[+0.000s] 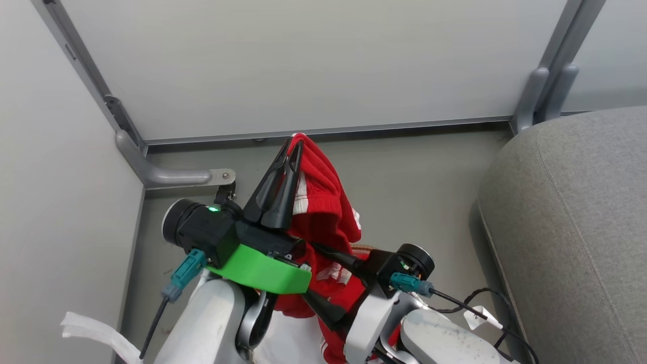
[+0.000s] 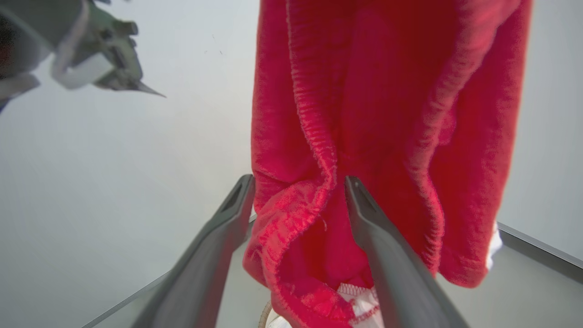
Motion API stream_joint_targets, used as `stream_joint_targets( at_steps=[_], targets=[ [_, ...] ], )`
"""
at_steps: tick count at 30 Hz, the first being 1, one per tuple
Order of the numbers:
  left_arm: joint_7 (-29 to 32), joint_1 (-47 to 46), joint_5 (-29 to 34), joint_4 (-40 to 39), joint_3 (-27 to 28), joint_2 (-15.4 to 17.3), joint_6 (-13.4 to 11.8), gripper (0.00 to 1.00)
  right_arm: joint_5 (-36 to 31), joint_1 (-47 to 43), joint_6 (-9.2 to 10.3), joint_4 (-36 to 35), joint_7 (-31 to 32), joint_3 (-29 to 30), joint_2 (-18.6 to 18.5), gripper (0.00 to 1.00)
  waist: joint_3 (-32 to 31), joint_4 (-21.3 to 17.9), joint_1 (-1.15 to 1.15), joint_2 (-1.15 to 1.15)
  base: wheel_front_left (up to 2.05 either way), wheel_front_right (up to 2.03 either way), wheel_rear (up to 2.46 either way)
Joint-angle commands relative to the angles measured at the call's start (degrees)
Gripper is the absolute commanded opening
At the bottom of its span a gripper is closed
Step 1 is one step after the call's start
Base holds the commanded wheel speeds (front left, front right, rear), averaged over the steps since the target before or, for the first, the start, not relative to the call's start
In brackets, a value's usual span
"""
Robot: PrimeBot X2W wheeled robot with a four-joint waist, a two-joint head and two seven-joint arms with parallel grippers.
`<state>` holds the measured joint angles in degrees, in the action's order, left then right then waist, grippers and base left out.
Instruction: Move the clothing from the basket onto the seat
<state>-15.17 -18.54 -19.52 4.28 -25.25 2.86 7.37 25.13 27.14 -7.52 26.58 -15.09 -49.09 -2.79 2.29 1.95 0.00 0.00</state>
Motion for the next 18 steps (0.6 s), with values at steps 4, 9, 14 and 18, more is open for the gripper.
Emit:
stream_joint_targets(
  at_steps=[4, 9, 14, 18],
  targets=[
    [0.02, -1.26, -0.65, 0.16, -1.44, 0.13, 0.15, 0.00, 0.59, 1.30, 0.06, 2.16, -0.12, 0.26, -0.25, 1.00, 0.49, 2.71, 0.00, 0.00, 0.00, 0.00, 0.00],
    [0.02, -1.32, -1.08, 0.22, -2.32, 0.12, 0.15, 0.00, 1.48, 1.94, 0.06, 4.49, -0.12, -0.88, -0.25, 0.39, 0.73, 3.64, 0.00, 0.00, 0.00, 0.00, 0.00],
    [0.02, -1.30, -1.33, 0.24, -2.40, 0.12, 0.15, 0.00, 2.16, 2.09, 0.06, 5.59, -0.12, -1.93, -0.24, 0.00, 1.08, 3.53, 0.00, 0.00, 0.00, 0.00, 0.00],
    [0.02, -0.97, -1.13, 0.45, -1.91, 0.12, 0.16, 0.00, 2.26, 2.22, 0.06, 5.68, -0.12, -1.97, -0.25, 0.00, 1.04, 2.88, 0.00, 0.00, 0.00, 0.00, 0.00]
  ],
)
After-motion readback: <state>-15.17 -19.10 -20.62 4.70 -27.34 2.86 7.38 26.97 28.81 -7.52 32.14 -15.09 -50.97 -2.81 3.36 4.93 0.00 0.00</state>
